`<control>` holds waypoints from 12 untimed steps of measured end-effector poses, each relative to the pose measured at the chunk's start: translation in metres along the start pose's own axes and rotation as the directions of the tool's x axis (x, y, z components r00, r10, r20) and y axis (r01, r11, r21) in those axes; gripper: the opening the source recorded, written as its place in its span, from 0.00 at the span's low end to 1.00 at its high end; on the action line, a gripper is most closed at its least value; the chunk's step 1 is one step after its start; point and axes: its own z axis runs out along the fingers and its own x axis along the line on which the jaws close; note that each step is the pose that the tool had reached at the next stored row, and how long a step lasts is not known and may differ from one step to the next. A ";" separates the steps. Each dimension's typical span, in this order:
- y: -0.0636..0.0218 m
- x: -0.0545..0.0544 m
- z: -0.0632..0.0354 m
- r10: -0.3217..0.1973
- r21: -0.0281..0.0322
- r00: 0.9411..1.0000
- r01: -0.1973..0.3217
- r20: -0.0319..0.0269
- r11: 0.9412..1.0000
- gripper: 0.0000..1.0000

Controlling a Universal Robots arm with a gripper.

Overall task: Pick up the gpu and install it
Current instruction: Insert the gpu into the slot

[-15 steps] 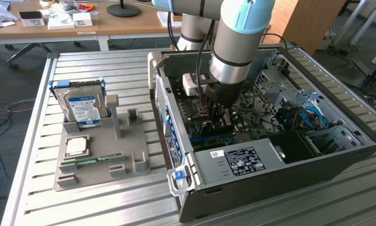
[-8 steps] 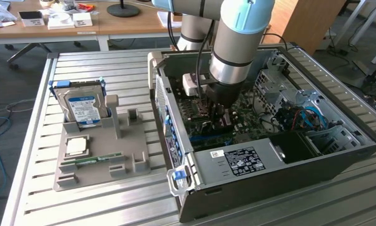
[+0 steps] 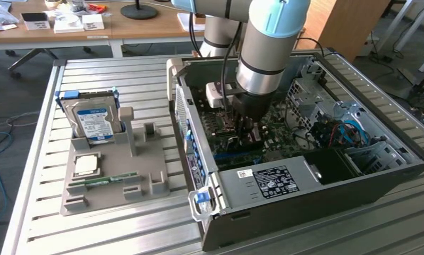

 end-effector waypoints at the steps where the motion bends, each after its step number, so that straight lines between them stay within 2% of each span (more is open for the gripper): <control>1: 0.0000 0.000 0.0000 -0.003 0.000 1.000 0.003 0.000 1.000 0.27; 12: 0.0000 0.000 0.0002 -0.014 -0.001 1.000 0.014 0.001 1.000 0.27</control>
